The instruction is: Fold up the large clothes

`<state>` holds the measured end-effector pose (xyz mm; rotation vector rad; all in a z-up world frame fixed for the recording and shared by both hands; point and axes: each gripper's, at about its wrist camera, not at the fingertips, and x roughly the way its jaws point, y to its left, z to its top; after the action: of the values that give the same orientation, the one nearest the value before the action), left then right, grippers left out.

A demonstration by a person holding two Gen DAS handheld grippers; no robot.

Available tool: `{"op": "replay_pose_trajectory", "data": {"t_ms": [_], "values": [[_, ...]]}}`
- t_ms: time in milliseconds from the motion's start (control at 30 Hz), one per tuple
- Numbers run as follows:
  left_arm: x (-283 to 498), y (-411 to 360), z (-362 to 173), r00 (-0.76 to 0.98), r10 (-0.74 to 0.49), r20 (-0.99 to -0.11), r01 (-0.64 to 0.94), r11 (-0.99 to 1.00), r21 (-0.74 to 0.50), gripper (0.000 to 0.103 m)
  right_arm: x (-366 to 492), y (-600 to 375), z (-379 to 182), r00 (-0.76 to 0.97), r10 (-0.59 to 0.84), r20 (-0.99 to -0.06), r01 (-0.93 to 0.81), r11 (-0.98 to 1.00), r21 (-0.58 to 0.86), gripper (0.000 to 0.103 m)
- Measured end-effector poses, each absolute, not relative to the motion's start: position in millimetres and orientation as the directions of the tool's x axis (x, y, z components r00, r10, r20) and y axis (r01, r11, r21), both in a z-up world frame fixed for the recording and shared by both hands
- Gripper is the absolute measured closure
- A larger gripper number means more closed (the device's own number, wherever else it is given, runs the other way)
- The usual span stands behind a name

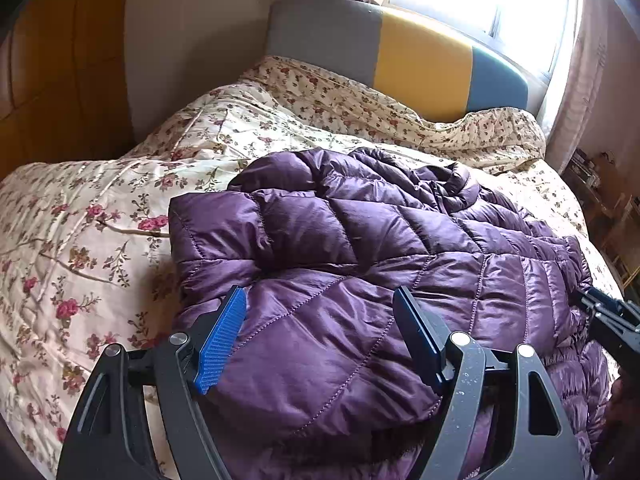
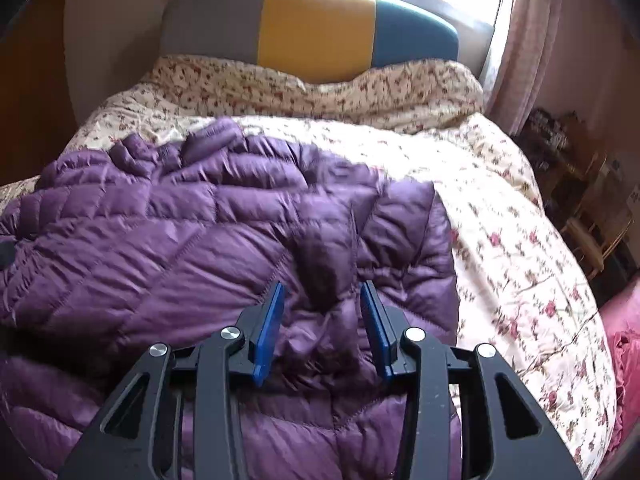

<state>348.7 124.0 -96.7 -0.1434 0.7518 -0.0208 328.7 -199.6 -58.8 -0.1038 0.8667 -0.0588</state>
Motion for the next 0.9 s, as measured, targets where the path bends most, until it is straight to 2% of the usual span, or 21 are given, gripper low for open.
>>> {"op": "replay_pose_trajectory", "data": {"t_ms": [133, 433, 667, 733, 800, 900], "values": [[357, 126, -103, 0.719, -0.064, -0.692, -0.032, 0.992, -0.125, 0.028, 341, -183, -63, 0.635, -0.048, -0.771, -0.034, 0.995, -0.091, 0.059], [372, 132, -133, 0.680, -0.076, -0.730, -0.028, 0.991, -0.129, 0.027, 352, -167, -110, 0.595, -0.060, -0.802, -0.081, 0.988, -0.134, 0.059], [374, 128, -133, 0.668, -0.054, -0.742, -0.035, 0.994, -0.104, 0.027, 351, -166, -112, 0.596, -0.071, -0.800, -0.078, 0.986, -0.146, 0.058], [371, 127, -127, 0.664, -0.041, -0.746, -0.047, 0.994, -0.097, 0.024, 351, -167, -106, 0.592, -0.070, -0.803, -0.082, 0.986, -0.147, 0.054], [359, 127, -117, 0.671, -0.044, -0.740, -0.050, 0.993, -0.104, 0.018, 346, -173, -95, 0.596, -0.063, -0.801, -0.079, 0.987, -0.137, 0.035], [336, 129, -105, 0.685, -0.052, -0.726, -0.047, 0.992, -0.116, 0.017, 335, -184, -79, 0.604, -0.043, -0.796, -0.084, 0.989, -0.118, 0.028]]}}
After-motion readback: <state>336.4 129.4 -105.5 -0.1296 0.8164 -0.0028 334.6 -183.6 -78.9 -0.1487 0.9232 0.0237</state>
